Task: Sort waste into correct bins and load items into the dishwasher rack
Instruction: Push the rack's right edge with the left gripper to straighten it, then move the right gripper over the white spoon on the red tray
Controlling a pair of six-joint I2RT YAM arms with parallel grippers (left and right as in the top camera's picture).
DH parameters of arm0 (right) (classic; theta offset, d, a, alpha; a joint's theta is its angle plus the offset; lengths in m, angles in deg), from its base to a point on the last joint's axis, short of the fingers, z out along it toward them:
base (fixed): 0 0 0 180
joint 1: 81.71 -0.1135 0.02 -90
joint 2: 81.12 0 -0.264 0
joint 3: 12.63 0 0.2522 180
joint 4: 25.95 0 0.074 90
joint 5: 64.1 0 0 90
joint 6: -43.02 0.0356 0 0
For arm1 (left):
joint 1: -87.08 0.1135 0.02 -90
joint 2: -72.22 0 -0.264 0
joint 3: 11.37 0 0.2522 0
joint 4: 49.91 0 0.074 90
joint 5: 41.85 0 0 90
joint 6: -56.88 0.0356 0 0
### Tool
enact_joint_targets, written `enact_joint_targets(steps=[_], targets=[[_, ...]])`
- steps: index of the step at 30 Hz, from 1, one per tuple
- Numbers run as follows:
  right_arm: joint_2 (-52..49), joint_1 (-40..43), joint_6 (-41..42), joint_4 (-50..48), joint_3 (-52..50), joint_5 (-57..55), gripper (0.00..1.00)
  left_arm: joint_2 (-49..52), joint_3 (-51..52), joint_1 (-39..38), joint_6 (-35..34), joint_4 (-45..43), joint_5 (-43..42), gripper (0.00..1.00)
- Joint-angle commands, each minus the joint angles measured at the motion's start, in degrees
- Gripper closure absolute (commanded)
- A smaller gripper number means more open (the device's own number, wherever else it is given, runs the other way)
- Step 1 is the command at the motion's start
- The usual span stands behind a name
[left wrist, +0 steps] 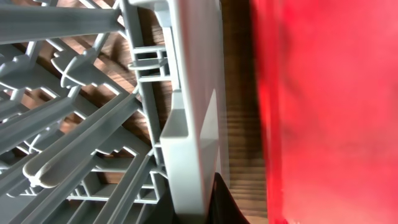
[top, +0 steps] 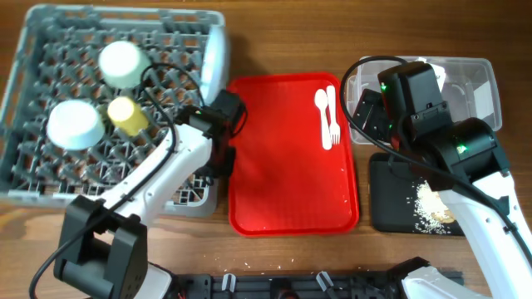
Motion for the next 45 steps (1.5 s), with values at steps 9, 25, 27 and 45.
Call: enact_joint_targets(steps=[9,25,27,45], targets=[[-0.37,0.13,-0.7,-0.13,0.37,-1.31,0.0,0.48,0.02,4.94,1.2,-9.44,-2.64,0.96],[-0.37,0.13,-0.68,-0.13,0.37,-1.31,0.0,-0.13,0.02,16.85,-7.72,-4.83,-11.89,0.69],[-0.37,0.13,-0.68,-0.11,0.37,-1.31,0.0,-3.02,-0.66,16.87,-7.72,-3.63,-11.19,0.65],[-0.37,0.13,-11.19,-2.54,0.37,-13.73,0.0,-30.1,-4.87,41.92,-7.93,-6.29,-24.59,0.14]])
